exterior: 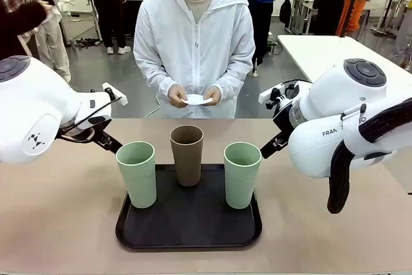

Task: Place coasters on the table and set cups on them.
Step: Pick up one Reusable plastic cup and place it on a coaster set by the human.

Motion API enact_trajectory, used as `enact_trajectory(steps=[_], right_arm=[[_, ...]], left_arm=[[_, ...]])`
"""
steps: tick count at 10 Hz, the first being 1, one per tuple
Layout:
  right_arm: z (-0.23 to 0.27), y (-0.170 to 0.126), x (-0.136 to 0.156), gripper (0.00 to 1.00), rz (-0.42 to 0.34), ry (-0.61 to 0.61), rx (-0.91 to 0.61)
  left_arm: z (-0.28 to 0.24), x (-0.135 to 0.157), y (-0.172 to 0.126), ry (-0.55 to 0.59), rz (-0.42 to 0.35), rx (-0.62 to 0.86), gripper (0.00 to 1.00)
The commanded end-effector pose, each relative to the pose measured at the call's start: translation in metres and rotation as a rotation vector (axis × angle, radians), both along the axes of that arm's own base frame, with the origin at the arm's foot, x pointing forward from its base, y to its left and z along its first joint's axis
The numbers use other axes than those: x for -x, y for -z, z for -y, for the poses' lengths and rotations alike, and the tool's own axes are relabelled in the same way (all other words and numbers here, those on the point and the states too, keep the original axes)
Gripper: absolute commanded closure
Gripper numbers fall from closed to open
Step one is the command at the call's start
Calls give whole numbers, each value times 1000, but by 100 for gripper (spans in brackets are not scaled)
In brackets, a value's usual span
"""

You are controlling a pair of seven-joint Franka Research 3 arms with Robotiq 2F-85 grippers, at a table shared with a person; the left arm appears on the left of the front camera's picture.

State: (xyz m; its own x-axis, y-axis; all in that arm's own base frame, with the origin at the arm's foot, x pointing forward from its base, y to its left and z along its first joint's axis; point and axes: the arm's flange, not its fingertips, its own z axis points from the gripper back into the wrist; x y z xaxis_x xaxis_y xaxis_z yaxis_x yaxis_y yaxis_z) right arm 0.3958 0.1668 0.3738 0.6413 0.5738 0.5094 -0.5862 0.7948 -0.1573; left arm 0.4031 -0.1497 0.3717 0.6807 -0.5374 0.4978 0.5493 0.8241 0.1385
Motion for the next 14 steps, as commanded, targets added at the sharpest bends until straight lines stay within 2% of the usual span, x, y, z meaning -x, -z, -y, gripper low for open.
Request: enact_trajectory(steps=[1, 14], right_arm=[[0, 0, 0, 0, 0, 0, 0], [0, 0, 0, 0, 0, 0, 0]], left_arm=[[0, 0, 0, 0, 0, 0, 0], [0, 0, 0, 0, 0, 0, 0]])
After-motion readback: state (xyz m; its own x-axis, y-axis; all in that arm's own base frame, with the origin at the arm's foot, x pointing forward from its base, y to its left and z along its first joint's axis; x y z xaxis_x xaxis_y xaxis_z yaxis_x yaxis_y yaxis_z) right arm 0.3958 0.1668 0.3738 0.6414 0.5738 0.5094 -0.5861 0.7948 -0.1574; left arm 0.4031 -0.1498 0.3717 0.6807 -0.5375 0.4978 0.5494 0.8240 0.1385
